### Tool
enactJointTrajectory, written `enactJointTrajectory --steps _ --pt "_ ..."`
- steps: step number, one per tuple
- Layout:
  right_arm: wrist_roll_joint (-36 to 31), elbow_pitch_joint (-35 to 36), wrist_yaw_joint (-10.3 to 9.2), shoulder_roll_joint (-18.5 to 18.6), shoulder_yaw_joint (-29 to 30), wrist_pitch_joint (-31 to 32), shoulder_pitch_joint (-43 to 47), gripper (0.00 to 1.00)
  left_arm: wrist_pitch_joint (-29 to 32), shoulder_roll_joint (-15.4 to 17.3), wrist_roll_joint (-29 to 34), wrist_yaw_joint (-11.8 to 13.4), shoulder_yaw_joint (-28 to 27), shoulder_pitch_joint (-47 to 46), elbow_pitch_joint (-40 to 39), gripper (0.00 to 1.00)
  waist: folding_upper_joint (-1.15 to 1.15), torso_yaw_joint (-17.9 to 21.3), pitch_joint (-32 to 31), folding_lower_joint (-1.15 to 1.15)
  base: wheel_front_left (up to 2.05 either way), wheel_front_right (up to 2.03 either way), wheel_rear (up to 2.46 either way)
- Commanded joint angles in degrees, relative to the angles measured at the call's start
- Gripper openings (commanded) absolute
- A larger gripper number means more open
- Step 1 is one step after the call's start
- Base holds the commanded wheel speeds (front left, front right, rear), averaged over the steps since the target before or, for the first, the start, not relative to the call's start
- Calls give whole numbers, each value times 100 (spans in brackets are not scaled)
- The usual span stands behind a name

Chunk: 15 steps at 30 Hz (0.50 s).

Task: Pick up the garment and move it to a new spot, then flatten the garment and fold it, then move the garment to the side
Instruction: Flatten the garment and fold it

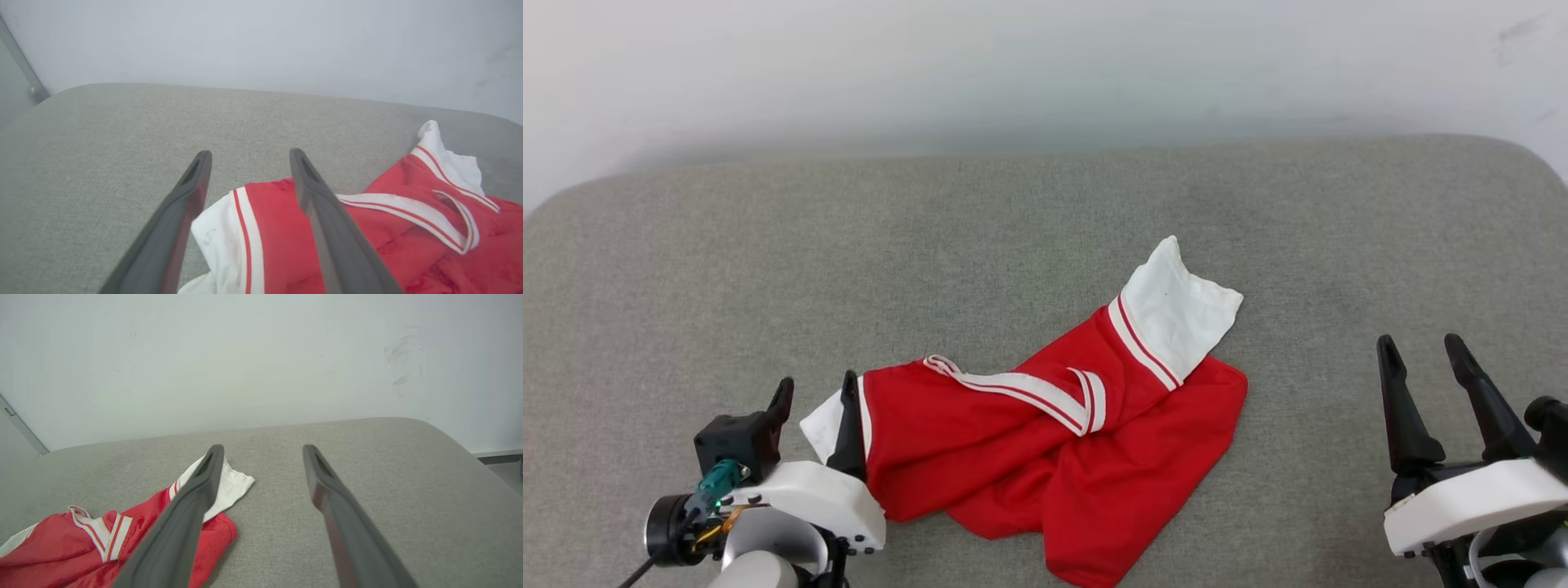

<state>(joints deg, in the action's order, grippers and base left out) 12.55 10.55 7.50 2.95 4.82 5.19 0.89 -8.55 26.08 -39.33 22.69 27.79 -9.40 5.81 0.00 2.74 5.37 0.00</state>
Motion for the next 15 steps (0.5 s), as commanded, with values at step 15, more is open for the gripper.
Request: enactJointTrajectory --steps 15 --pt "52 -620 -2 29 357 579 -115 100 -398 -17 501 430 145 448 -1127 100 0 28 -315 0 0 0 0"
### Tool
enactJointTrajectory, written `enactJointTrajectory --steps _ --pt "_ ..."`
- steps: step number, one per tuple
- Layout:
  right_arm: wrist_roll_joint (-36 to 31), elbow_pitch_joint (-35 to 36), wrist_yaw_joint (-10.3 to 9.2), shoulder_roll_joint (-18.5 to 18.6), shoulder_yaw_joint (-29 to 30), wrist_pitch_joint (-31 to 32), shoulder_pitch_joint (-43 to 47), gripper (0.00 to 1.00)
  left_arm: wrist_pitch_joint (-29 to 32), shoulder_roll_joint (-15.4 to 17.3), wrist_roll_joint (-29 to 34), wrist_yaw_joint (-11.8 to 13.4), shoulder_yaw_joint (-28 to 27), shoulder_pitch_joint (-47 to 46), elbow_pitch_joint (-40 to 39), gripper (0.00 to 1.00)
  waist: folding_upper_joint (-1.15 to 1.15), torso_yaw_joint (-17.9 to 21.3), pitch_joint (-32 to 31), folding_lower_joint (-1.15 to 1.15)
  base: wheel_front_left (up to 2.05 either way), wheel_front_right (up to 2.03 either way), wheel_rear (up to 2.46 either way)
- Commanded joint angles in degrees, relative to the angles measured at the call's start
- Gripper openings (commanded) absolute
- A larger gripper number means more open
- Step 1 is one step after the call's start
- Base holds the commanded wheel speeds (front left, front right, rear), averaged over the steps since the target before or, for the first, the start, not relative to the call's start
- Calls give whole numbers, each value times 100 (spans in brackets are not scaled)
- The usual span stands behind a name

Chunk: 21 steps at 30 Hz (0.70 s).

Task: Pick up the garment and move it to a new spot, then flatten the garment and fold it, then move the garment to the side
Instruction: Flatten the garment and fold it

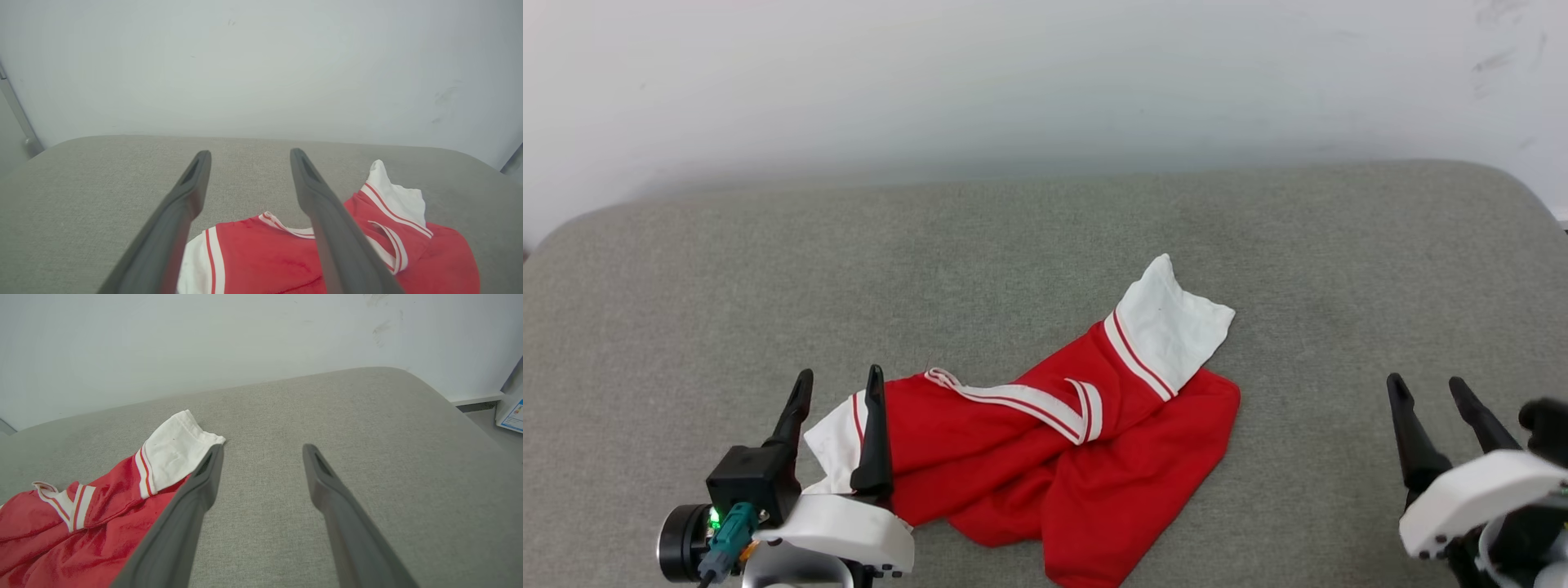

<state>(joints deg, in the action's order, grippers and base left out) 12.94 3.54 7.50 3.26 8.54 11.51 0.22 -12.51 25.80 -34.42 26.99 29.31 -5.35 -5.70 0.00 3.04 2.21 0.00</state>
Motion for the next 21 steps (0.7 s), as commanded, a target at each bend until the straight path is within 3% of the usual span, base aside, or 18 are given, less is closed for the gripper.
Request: enactJointTrajectory --steps 1,11,16,21 --pt "53 -78 -2 64 23 58 -153 100 11 24 46 41 2 53 -48 100 0 -17 28 0 0 0 0" --pt "794 -2267 -2 731 -82 1383 -2045 100 33 -10 249 116 66 -309 -397 100 0 -450 687 0 0 0 0" --pt "929 -3352 -2 1058 -625 2309 -3214 100 -48 -189 293 -62 132 -675 -253 100 0 -829 1138 0 0 0 0" --pt "995 -3890 -2 1240 -1100 2730 -3915 100 -121 -364 352 -157 205 -921 -139 100 0 -1076 1483 0 0 0 0"
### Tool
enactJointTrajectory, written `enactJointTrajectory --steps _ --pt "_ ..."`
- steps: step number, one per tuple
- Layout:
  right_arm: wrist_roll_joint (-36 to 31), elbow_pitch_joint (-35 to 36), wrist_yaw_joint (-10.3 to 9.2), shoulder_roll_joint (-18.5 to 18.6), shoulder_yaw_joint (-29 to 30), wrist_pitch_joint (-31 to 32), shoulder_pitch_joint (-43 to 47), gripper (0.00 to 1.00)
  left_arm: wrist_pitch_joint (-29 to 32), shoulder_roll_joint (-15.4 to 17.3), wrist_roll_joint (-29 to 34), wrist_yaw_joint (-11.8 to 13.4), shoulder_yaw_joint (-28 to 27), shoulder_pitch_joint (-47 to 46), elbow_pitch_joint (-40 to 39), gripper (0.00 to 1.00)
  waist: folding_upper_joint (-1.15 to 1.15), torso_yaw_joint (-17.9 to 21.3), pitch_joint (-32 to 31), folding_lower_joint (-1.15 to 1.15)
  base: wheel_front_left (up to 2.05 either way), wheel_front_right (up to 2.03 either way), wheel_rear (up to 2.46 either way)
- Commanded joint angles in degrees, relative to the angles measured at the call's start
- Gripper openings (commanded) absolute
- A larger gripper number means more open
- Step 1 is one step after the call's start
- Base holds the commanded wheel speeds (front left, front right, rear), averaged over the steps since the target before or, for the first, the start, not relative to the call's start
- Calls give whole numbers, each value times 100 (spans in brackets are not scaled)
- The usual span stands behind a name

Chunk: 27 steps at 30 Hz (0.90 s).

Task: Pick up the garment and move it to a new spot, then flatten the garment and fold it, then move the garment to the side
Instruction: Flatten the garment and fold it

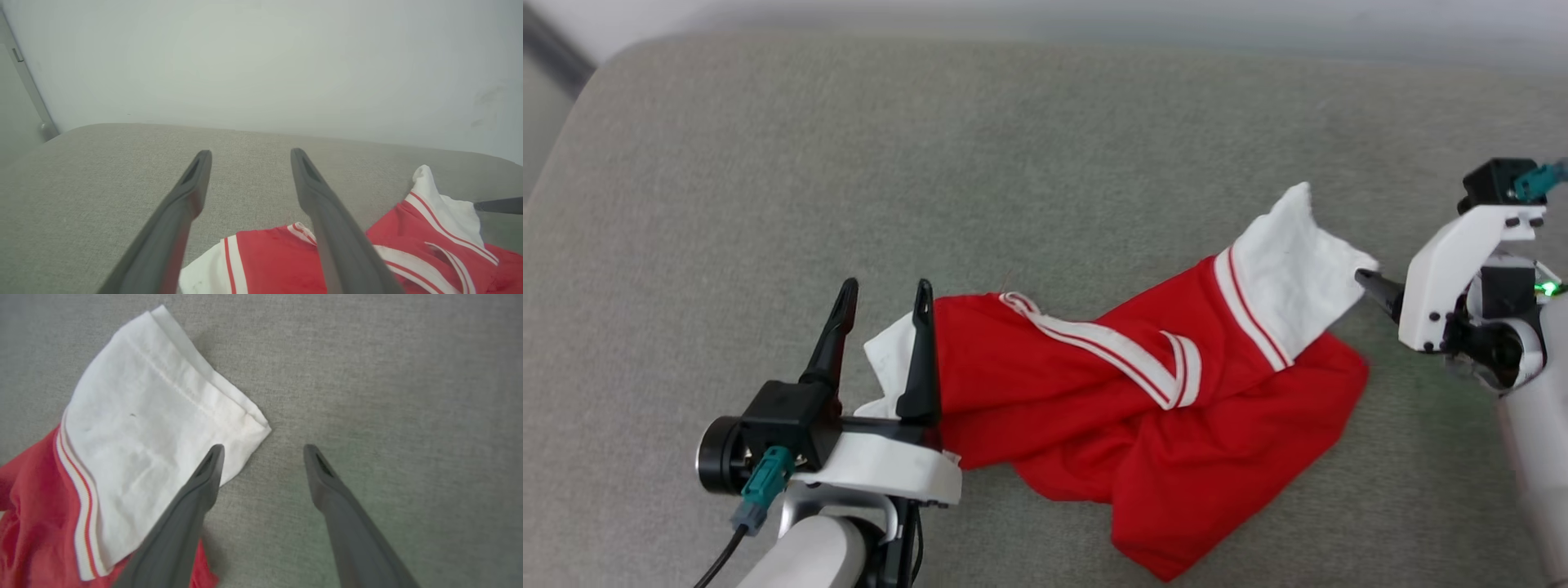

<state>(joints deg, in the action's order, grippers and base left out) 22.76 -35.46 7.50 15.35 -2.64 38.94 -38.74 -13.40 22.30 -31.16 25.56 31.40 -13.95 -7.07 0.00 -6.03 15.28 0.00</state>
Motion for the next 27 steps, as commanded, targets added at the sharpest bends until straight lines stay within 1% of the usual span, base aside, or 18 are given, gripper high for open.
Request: enactJointTrajectory --steps 1,5,10,11,12,15,20,23,26,27 --pt "30 -78 -2 62 -59 23 -137 100 -44 -48 24 -23 1 -99 27 100 0 -210 232 0 0 0 0" --pt "142 -533 -2 93 -358 253 -461 100 -89 -147 50 -75 8 -202 133 100 0 -314 409 0 0 0 0" --pt "368 -1122 1 -59 -695 652 -380 100 -129 -227 48 -148 -25 -227 267 100 0 -362 440 0 0 0 0" --pt "396 -1205 7 -74 -745 720 -357 41 -136 -230 48 -149 -44 -209 282 100 0 -360 428 0 0 0 0" --pt "431 -1261 6 -71 -780 734 -342 0 -144 -230 48 -150 -58 -186 296 100 0 -353 409 0 0 0 0" --pt "509 -1269 6 -21 -838 606 -386 0 -147 -191 15 -156 -130 -110 333 100 0 -294 328 0 0 0 0" --pt "596 -1004 -3 251 -880 287 -467 0 -98 -14 -130 -176 -309 18 380 100 0 -120 82 0 0 0 0" --pt "666 -691 -3 367 -863 85 -351 0 67 175 -279 -183 -441 145 337 100 0 23 -129 0 0 0 0" --pt "727 -321 -3 460 -793 -26 -29 0 362 419 -532 -254 -615 242 304 100 0 179 -337 0 0 0 0" --pt "739 -56 -3 554 -675 -40 244 0 628 610 -750 -372 -716 291 353 100 0 275 -467 0 0 0 0"
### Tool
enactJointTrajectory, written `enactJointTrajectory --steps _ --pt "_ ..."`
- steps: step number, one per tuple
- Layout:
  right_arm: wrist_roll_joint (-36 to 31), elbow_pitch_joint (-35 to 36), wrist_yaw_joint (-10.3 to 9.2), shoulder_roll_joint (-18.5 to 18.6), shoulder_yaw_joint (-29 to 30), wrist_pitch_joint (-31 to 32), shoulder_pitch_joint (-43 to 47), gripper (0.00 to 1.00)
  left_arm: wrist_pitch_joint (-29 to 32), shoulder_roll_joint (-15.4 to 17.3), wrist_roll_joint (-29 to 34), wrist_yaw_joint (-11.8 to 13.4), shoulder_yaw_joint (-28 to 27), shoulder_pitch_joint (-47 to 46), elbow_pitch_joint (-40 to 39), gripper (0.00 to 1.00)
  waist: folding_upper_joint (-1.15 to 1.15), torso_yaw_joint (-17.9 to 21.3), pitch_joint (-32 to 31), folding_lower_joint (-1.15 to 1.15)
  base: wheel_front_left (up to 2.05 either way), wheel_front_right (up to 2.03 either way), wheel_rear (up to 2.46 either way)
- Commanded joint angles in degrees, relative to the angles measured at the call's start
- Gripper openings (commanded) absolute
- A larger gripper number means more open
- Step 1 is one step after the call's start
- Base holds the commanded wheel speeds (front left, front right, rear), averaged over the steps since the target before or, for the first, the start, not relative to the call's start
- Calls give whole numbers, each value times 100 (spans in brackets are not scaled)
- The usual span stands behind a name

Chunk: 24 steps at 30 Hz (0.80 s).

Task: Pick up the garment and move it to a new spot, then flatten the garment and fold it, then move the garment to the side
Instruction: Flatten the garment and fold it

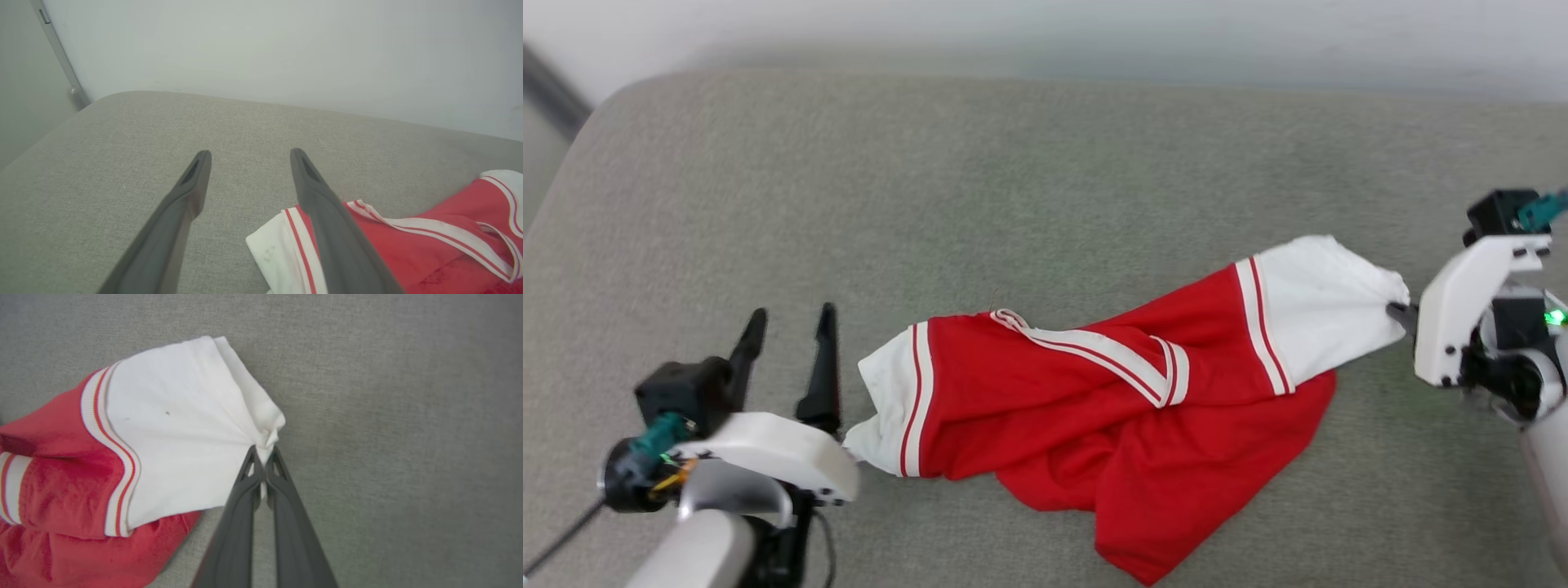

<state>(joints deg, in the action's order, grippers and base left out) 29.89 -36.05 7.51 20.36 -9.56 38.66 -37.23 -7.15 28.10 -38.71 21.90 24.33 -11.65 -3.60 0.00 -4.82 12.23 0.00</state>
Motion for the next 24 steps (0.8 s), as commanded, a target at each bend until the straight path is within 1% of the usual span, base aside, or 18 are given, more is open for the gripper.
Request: enactJointTrajectory --steps 1,5,11,14,17,24 --pt "22 166 -4 75 74 -6 217 0 139 142 -83 -61 -61 62 29 100 0 216 -215 0 0 0 0" --pt "-69 825 -4 132 429 119 805 0 906 516 -460 -306 -69 -7 150 100 0 417 -336 0 0 0 0" --pt "-298 1871 -4 -62 1030 483 1608 0 2081 963 -973 -825 100 -214 502 100 0 695 -259 0 0 0 0" --pt "-375 2307 -4 -225 1276 665 1896 0 2594 1052 -1124 -1044 284 -379 679 100 0 799 -139 0 0 0 0" --pt "-455 2661 -3 -385 1420 803 2053 0 2951 1046 -1211 -1202 409 -607 858 100 0 891 1 0 0 0 0" --pt "-551 3069 -3 -618 1531 962 2134 0 3609 969 -1234 -1575 755 -1200 1279 100 0 1000 288 0 0 0 0"
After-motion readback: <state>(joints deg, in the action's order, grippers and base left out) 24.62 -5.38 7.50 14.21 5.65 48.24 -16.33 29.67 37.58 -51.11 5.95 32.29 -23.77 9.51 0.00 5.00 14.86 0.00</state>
